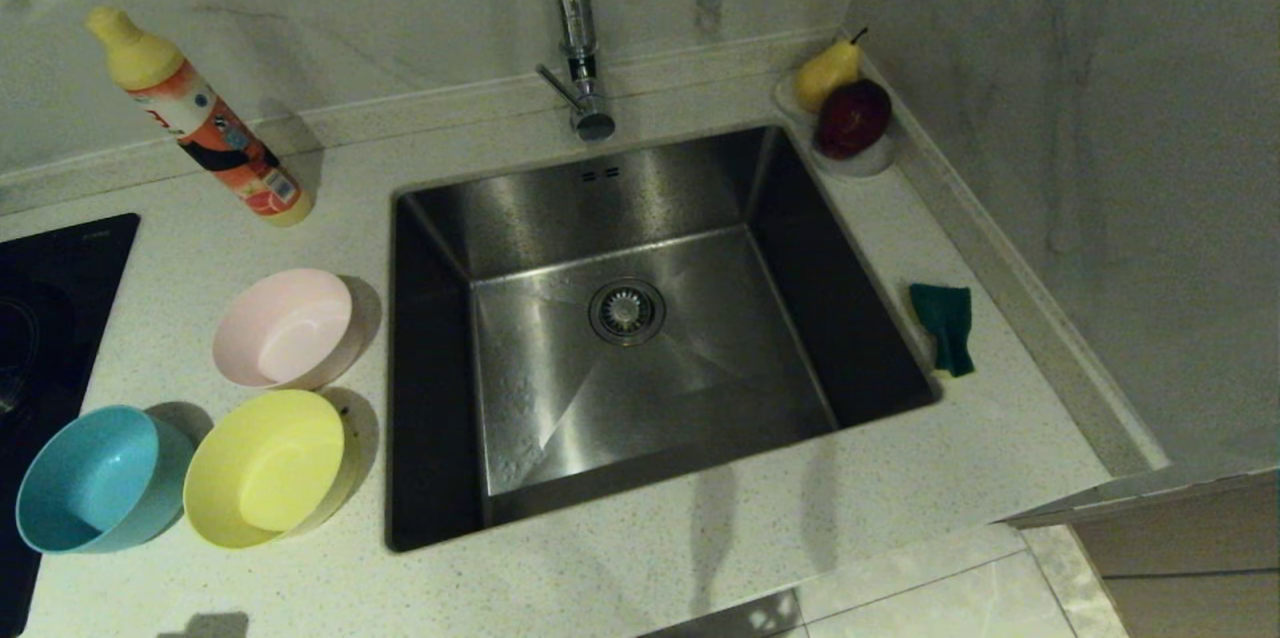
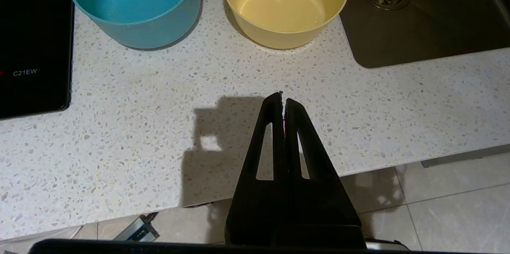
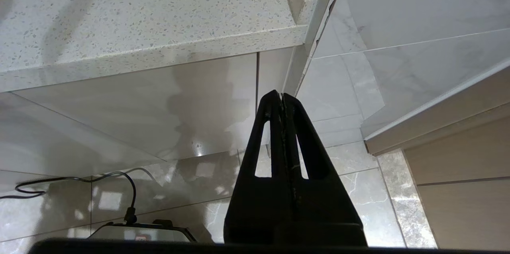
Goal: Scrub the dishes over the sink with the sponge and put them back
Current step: Turn on the faucet
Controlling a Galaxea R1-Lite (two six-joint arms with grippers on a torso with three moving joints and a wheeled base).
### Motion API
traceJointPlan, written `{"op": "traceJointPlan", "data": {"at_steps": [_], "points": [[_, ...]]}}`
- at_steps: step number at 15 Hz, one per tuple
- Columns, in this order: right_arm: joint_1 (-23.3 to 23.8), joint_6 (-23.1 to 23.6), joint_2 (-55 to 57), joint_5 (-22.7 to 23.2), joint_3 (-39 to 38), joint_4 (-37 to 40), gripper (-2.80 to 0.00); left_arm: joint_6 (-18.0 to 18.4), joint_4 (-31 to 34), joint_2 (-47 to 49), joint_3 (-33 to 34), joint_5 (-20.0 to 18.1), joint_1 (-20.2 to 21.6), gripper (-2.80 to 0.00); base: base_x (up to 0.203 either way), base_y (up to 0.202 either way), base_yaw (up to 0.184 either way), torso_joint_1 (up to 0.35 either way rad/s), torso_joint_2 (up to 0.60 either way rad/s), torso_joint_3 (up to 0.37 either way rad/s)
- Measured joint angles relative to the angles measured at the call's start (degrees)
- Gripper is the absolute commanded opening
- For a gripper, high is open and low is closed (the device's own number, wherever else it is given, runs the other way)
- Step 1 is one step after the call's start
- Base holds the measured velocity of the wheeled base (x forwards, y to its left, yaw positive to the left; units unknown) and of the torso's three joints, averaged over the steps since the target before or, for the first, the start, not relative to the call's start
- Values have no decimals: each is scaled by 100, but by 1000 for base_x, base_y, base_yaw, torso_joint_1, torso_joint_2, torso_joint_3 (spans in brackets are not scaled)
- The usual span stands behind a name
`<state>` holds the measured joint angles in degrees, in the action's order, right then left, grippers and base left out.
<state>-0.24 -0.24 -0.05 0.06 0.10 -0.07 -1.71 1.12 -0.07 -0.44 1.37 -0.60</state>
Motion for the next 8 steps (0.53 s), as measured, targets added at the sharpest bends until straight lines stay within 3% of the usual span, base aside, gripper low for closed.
{"op": "traceJointPlan", "data": {"at_steps": [8], "points": [[0, 0, 0, 3, 0, 0, -280, -2, 0, 0, 0, 0, 2, -280, 0, 0, 0, 0, 0, 0]]}}
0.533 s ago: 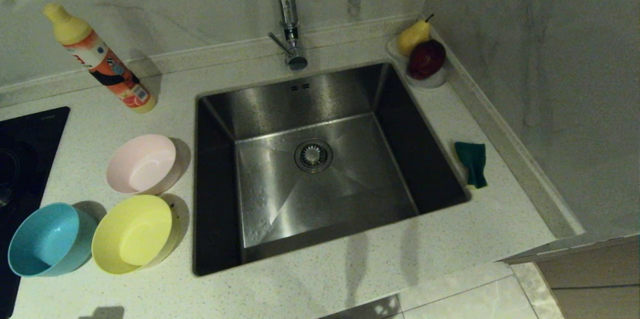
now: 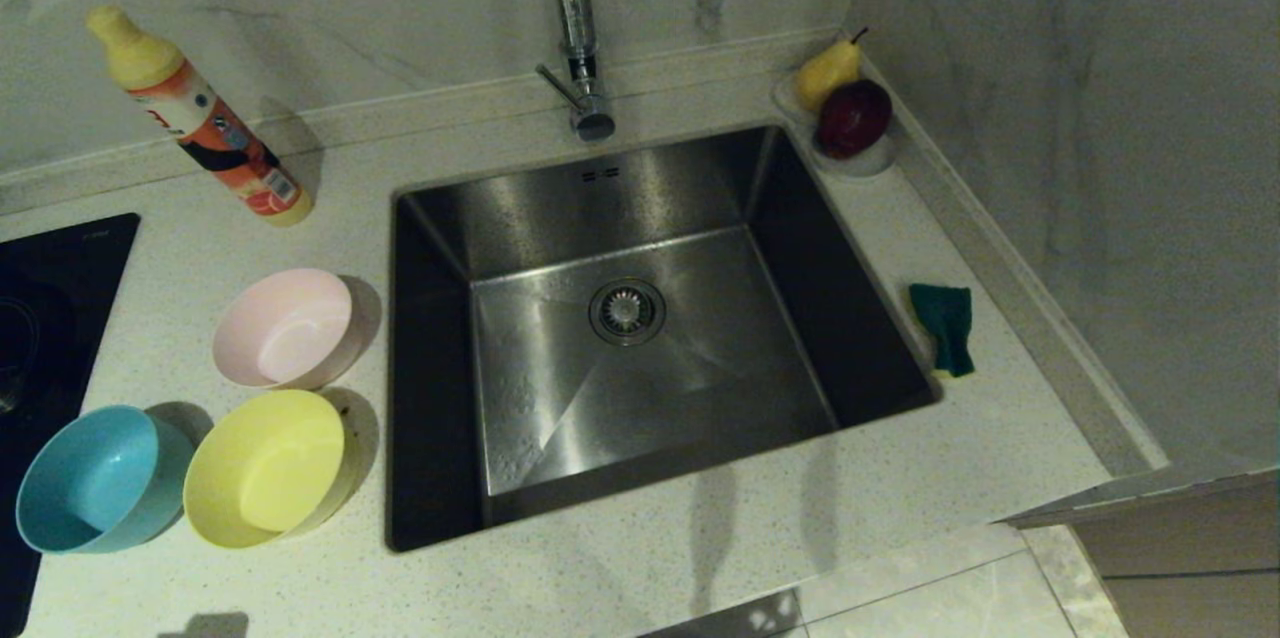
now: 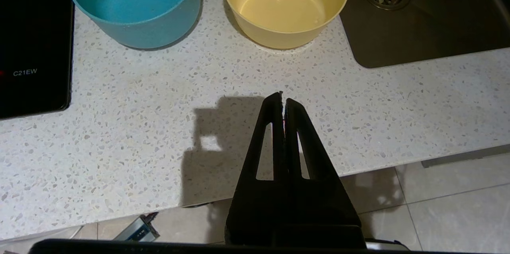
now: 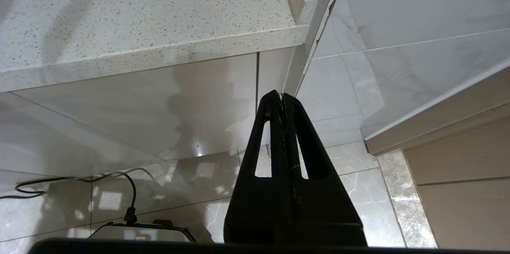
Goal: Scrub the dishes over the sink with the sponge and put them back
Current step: Turn on the faucet
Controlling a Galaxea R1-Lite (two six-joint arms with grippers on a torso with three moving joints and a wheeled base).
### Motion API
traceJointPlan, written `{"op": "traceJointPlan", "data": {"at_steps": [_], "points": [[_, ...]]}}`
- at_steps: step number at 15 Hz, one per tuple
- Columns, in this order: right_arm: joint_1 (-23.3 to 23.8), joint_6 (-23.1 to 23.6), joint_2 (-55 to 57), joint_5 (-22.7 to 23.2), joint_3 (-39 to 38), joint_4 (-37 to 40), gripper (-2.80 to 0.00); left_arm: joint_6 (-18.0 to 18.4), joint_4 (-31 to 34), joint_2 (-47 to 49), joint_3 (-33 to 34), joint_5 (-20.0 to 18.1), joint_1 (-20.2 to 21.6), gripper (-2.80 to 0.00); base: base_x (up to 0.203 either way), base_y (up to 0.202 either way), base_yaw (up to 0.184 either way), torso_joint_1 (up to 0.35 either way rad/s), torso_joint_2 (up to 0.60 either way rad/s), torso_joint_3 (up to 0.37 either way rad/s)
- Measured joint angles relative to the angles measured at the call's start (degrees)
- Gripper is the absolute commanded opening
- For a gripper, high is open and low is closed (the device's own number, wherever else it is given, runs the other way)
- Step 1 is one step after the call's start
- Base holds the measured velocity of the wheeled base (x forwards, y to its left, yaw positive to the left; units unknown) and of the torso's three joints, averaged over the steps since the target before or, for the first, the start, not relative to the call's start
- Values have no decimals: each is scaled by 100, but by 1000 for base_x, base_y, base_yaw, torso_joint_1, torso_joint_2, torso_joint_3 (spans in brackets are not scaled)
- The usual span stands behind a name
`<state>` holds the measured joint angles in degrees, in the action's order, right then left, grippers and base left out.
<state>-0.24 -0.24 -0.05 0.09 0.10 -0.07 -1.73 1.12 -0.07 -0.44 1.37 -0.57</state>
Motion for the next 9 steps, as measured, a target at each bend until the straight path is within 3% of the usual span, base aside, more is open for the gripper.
{"op": "traceJointPlan", "data": {"at_steps": [9], "points": [[0, -2, 0, -2, 0, 0, -280, -14, 0, 0, 6, 11, -2, -280, 0, 0, 0, 0, 0, 0]]}}
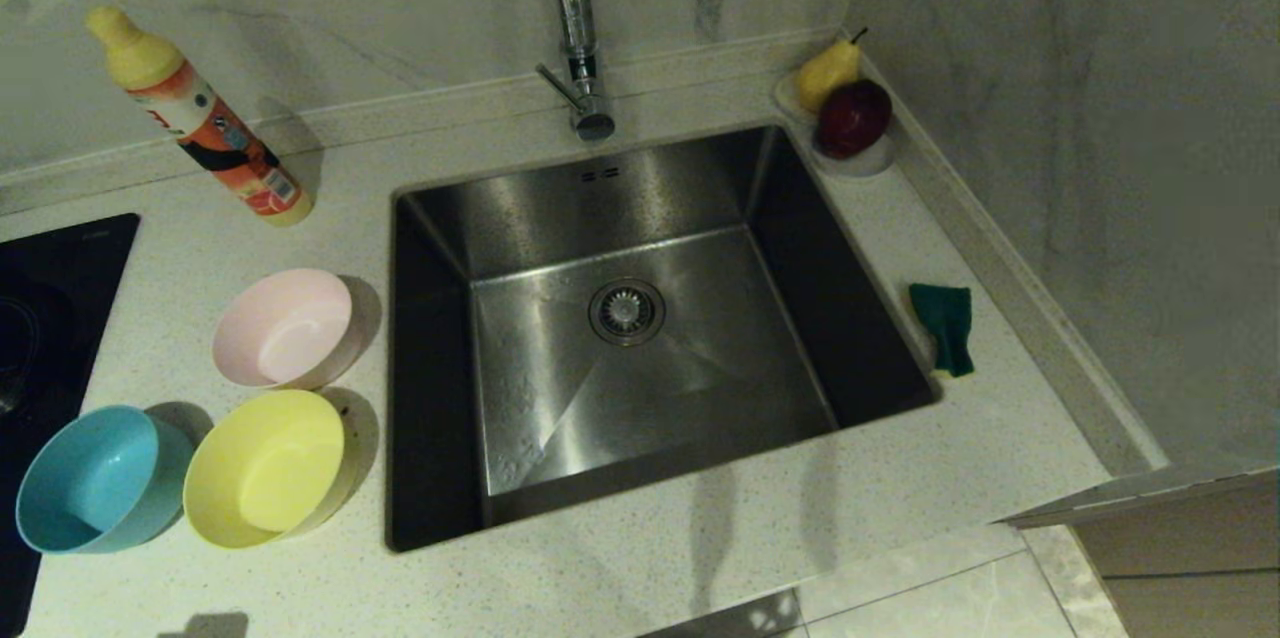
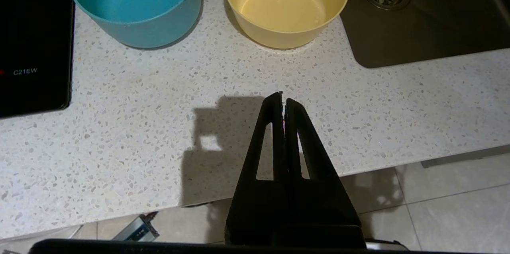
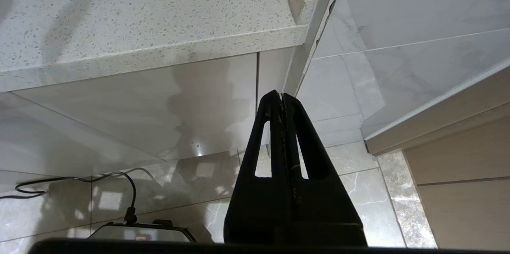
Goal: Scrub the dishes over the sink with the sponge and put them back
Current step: Turn on the faucet
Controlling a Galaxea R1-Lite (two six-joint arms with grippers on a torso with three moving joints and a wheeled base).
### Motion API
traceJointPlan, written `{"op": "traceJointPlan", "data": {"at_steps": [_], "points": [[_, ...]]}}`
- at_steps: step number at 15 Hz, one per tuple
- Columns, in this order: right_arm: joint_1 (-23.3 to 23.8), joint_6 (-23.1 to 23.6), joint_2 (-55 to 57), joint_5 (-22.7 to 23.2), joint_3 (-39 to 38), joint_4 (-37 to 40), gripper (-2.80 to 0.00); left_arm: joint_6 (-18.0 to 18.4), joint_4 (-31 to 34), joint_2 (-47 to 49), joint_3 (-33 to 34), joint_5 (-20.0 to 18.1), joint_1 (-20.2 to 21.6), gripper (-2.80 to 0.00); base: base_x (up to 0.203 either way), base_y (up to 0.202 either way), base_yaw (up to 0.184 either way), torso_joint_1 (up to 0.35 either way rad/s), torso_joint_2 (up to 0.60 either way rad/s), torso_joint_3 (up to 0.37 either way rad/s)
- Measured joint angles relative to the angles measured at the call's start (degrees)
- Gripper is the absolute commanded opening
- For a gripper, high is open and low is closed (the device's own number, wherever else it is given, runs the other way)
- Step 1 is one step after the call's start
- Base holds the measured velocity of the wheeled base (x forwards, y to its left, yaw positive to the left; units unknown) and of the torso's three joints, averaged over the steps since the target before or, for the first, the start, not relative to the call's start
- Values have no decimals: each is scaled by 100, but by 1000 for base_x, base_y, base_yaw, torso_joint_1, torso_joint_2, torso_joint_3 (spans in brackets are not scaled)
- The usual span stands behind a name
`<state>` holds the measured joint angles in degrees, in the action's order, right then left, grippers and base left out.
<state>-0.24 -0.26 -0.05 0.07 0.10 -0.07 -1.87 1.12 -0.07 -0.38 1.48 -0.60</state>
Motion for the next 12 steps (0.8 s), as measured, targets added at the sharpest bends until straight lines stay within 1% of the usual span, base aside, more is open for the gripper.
{"op": "traceJointPlan", "data": {"at_steps": [3, 4, 6, 8, 10, 12], "points": [[0, 2, 0, 0, 0, 0, -280, -30, 41, 0, -49, 2, 2, -280, 0, 0, 0, 0, 0, 0], [0, 2, 0, 0, 0, 0, -280, -41, 69, 0, -247, 1, 3, -280, 0, 0, 0, 0, 0, 0], [0, 2, 0, 2, 0, 0, -280, -46, 152, 33, -835, -26, 5, -280, 0, 0, 0, 0, 0, 0], [0, 0, 0, 0, 0, 0, -280, -54, 246, 323, -1576, -96, 9, -280, 0, 0, 0, 0, 0, 0], [0, 0, 0, 0, 0, 2, -280, -93, 262, 943, -2272, -159, 5, -280, 0, 0, 0, 0, 0, 0], [0, 2, 0, -1, 0, -1, -280, -127, 262, 1793, -2978, -322, 2, -280, 0, 0, 0, 0, 0, 0]]}}
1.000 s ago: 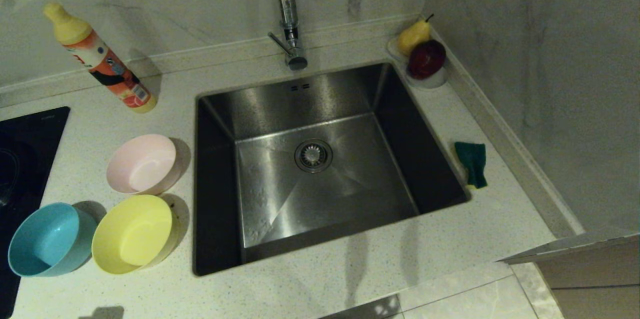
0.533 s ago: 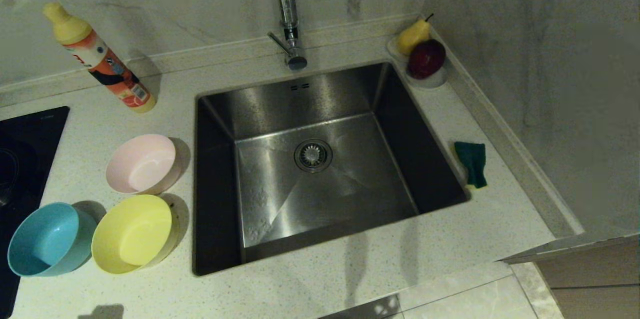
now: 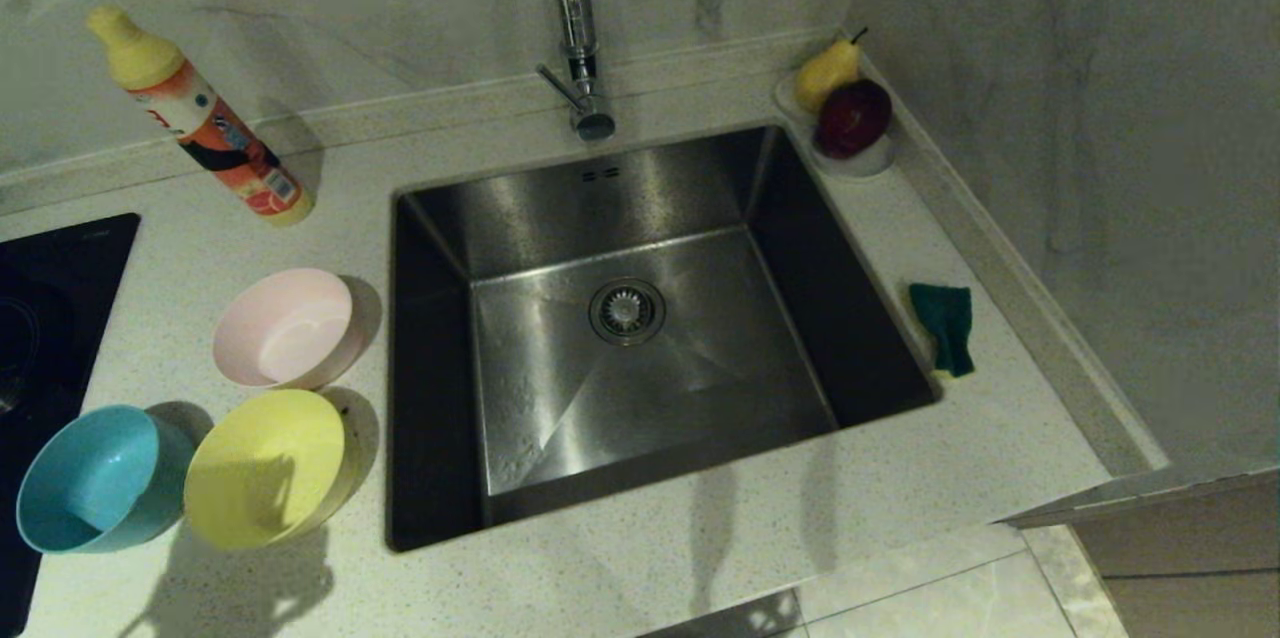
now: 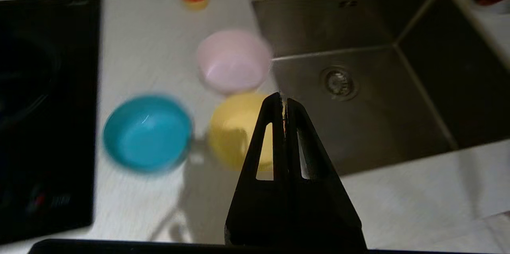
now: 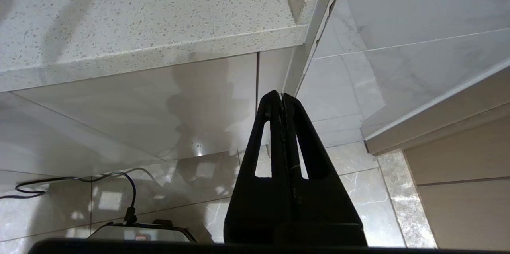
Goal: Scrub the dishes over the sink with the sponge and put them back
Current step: Turn on the faucet
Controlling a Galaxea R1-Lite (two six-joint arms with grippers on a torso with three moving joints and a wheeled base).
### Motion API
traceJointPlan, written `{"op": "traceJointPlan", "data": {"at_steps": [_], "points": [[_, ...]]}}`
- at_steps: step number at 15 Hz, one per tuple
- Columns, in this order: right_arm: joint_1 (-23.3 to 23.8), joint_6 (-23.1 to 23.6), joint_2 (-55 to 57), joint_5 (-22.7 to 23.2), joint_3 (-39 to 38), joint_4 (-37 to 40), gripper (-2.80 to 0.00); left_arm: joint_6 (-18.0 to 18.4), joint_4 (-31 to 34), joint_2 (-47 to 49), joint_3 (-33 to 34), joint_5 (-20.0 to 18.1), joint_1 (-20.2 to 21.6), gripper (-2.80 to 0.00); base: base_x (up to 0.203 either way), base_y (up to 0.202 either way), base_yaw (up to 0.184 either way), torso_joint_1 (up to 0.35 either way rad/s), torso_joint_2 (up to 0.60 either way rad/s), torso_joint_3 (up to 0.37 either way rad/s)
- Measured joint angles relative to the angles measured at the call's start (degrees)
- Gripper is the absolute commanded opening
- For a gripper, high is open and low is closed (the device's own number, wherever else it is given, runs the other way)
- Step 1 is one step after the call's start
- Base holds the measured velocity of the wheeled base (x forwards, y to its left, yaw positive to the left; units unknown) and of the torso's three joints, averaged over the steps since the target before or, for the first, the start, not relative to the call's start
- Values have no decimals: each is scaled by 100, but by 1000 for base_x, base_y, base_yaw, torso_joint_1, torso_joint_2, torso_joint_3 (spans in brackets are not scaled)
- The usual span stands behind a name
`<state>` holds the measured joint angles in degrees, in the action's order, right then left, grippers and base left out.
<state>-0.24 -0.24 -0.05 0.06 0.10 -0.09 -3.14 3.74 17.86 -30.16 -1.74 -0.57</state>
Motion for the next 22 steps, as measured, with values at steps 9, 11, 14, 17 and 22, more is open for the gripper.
{"op": "traceJointPlan", "data": {"at_steps": [9, 11, 14, 17, 22], "points": [[0, -2, 0, 1, 0, 1, -280, -1698, -24, 4606, -3755, -1438, -27, -280, 0, 0, 0, 0, 0, 0], [0, -2, 0, 3, 0, 1, -280, -2168, -170, 5527, -4425, -1698, -73, -280, 0, 0, 0, 0, 0, 0], [0, 0, 0, 1, 0, 1, -280, -2677, -626, 6729, -5275, -1883, -247, -280, 0, 0, 0, 0, 0, 0], [0, -2, 0, -1, 0, 3, -280, -2986, -1137, 7631, -5877, -1912, -492, -280, 0, 0, 0, 0, 0, 0], [0, -2, 0, 2, 0, 3, -280, -3327, -1906, 8683, -6540, -1887, -764, -280, 0, 0, 0, 0, 0, 0]]}}
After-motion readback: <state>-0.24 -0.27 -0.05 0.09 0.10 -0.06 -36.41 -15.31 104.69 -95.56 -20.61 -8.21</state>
